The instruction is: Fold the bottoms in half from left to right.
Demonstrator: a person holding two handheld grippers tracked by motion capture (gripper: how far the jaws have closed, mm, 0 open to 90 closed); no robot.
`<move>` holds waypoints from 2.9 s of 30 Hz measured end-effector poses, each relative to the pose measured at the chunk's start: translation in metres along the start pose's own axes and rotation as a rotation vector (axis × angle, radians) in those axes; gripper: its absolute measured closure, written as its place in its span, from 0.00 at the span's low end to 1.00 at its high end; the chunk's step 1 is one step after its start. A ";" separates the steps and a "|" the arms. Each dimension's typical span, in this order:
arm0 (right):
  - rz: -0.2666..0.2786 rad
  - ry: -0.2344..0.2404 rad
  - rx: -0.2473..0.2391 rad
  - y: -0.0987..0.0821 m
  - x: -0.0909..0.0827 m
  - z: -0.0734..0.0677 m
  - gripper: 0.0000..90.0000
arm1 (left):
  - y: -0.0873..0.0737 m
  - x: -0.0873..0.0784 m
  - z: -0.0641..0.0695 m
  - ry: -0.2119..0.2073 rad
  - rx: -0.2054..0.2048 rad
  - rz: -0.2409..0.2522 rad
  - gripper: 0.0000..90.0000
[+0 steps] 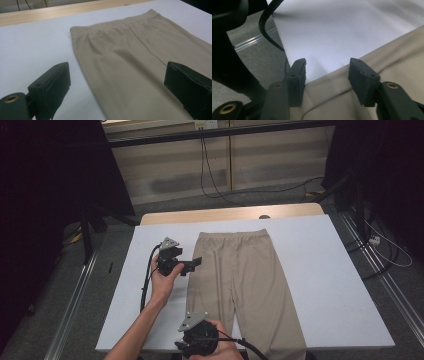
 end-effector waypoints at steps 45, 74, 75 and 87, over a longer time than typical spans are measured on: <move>0.012 -0.068 0.031 -0.005 -0.006 0.012 1.00 | 0.028 0.099 -0.074 0.087 -0.103 -0.174 0.70; 0.160 0.000 0.086 0.050 -0.038 0.006 1.00 | 0.075 0.071 -0.073 0.063 -0.226 -0.064 0.97; 0.165 0.003 0.086 0.051 -0.039 0.005 1.00 | 0.075 0.069 -0.075 0.067 -0.226 -0.064 0.97; 0.193 0.030 0.070 0.064 -0.051 -0.005 1.00 | 0.091 0.033 -0.083 0.098 -0.242 -0.020 0.97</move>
Point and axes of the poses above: each handheld gripper's, and its own axes: x roughly forward along the jaws, y roughly out of its top, z roughly to its right, the point moved 8 cm from there along x, roughly forward along the jaws, and after that the axes turned 5 degrees about -y, right-handed, at the moved point
